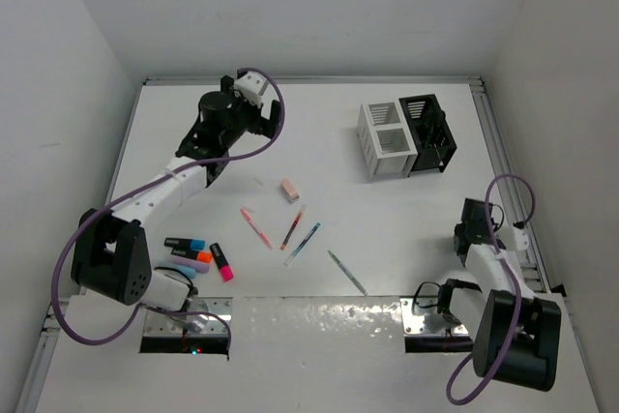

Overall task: Sort the stationery into containers
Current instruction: Move the scissors to the corner of the board.

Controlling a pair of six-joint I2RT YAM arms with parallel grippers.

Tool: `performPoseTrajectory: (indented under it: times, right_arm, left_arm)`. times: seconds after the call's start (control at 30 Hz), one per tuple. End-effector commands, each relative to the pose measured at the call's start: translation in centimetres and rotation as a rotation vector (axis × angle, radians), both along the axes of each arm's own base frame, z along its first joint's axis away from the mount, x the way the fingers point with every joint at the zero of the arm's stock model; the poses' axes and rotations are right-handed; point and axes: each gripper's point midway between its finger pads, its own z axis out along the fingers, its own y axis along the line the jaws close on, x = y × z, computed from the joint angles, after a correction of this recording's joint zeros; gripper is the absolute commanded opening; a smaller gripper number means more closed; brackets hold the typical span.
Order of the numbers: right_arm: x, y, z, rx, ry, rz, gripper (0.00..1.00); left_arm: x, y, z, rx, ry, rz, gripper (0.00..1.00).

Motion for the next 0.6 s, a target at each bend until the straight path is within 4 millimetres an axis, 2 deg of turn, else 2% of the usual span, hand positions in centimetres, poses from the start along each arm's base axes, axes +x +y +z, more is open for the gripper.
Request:
performPoseTrajectory:
  times: [0.0,0.07,0.23,0.3,0.37,0.4,0.57]
  right_arm:
    - [-1.1,3.9,-2.9,0.162,0.093,0.172,0.09]
    - [-1.1,4.7,-3.4,0.199,0.129,0.215,0.08]
    - [0.5,6.1,-3.3,0.237,0.101,0.329,0.07]
    - [1.9,7.1,-2.5,0.249,0.094,0.462,0.07]
    - [2.4,8.1,-2.4,0.253,0.102,0.592,0.08]
    - [3.2,9.1,-1.7,0.286,0.066,0.652,0.09]
    - [4.2,9.4,-0.3,0.275,0.079,0.758,0.13]
  left_arm:
    - [0.7,0.6,2.9,-0.011,-0.098,0.021,1.00]
    - [0.7,0.9,3.1,-0.010,-0.111,0.028,1.00]
    - [0.4,1.6,3.3,-0.005,-0.127,0.048,1.00]
    - [0.2,2.0,2.9,-0.002,-0.130,0.059,1.00]
    - [-0.1,2.3,3.1,0.002,-0.145,0.069,1.00]
    - [-0.2,2.5,2.9,0.003,-0.147,0.073,1.00]
    - [-1.1,3.6,2.1,-0.003,-0.160,0.102,1.00]
